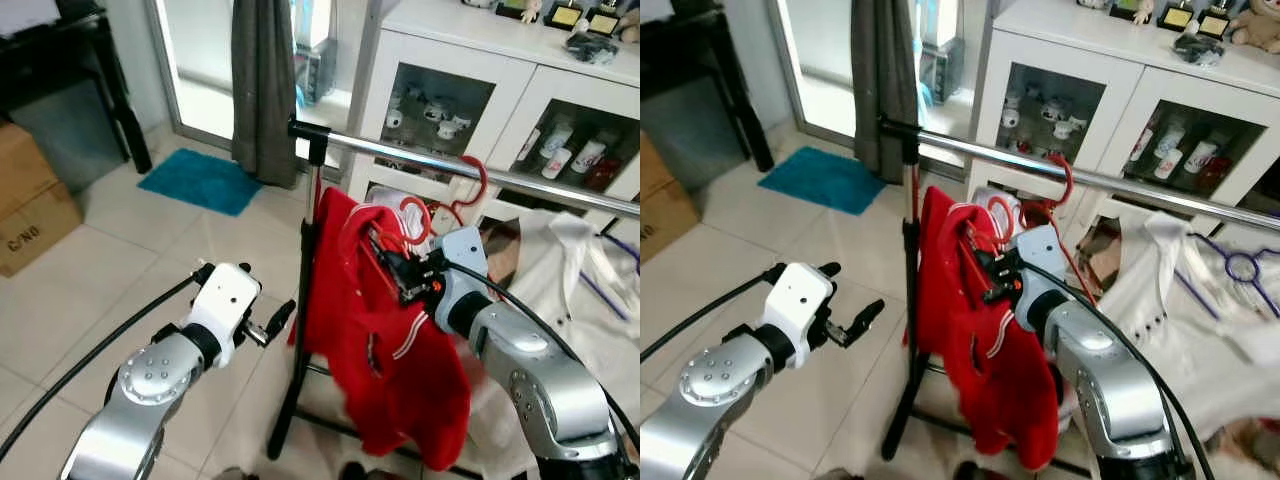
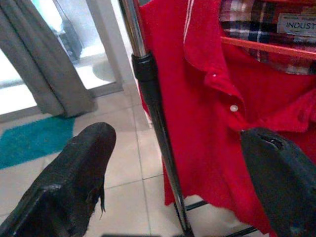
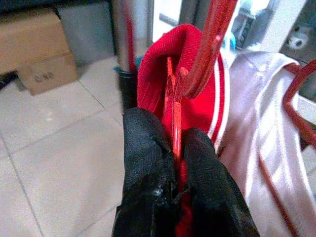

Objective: Hang hanger

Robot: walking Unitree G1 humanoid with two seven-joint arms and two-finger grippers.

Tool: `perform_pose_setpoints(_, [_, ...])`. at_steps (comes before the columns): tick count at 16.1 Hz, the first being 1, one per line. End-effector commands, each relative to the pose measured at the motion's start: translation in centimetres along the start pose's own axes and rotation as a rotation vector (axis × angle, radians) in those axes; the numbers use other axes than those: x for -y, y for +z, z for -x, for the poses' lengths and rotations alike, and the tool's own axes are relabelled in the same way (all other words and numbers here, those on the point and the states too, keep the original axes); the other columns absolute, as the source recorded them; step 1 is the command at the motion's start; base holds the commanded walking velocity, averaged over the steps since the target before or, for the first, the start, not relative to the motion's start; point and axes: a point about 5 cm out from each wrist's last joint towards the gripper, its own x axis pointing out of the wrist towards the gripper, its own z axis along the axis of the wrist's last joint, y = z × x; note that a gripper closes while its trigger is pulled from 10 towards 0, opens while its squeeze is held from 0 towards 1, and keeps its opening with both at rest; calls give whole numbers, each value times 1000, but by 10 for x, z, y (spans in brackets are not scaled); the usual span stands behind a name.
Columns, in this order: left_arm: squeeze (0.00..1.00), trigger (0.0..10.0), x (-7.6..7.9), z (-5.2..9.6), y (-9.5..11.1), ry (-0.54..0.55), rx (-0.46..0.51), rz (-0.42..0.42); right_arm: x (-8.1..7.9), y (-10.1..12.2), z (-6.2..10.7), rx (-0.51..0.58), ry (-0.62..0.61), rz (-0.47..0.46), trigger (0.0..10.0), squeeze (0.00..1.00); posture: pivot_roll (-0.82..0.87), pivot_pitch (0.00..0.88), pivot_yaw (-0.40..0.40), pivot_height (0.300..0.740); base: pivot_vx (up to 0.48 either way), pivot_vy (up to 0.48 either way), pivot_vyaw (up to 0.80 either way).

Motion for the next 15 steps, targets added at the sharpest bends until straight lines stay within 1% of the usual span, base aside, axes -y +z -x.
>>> perform_pose_setpoints(1, [0, 10000, 4, -2, 2, -20, 8, -6, 4, 9, 5, 54, -15, 15, 0, 0, -70, 0, -44, 740, -251, 0, 0])
perform_pose_setpoints(5, [0, 10000, 4, -3, 2, -33, 12, -7, 0, 7, 7, 75, 8, -23, 0, 0, -71, 0, -38, 740, -250, 0, 0])
perform_pose_setpoints(7, [0, 10000, 3, -4, 3, -33, 15, -10, -2, 7, 7, 83, 27, -26, 0, 0, -71, 0, -39, 740, -251, 0, 0])
perform_pose_setpoints(9, [0, 10000, 5, -5, 5, -69, 33, 11, -6, 10, 7, 101, 88, -6, 0, 0, -74, 0, -36, 740, 0, 0, 0])
perform_pose_setpoints(10, [0, 10000, 4, -6, 3, -72, 18, 17, -7, 12, 8, 114, 126, 13, 0, 0, -74, 0, -36, 740, 0, 0, 0])
perform_pose_setpoints(11, [0, 10000, 4, -7, 3, -72, 17, 15, -7, 13, 8, 119, 137, 15, 0, 0, -76, 0, -35, 740, 0, 0, 0])
perform_pose_setpoints(12, [71, 10000, -1, -10, 3, -66, 21, 16, -6, 19, 9, 146, 174, 8, 0, 0, -76, 0, -37, 740, 0, 0, 0])
perform_pose_setpoints(13, [1000, 10000, -6, -13, 5, -65, 41, 24, -7, 24, 10, 169, 218, 13, 0, 0, -76, 0, -38, 740, 0, 0, 0])
perform_pose_setpoints(14, [1000, 10000, -12, -20, 6, -66, 42, -21, -11, 30, 12, 196, 297, 21, 0, 0, -78, 0, -37, 740, 0, 0, 0])
perform_pose_setpoints(15, [1000, 10000, -14, -22, 6, -67, 41, -39, -12, 32, 13, 205, 327, 22, 0, 0, -78, 0, -37, 740, 0, 0, 0])
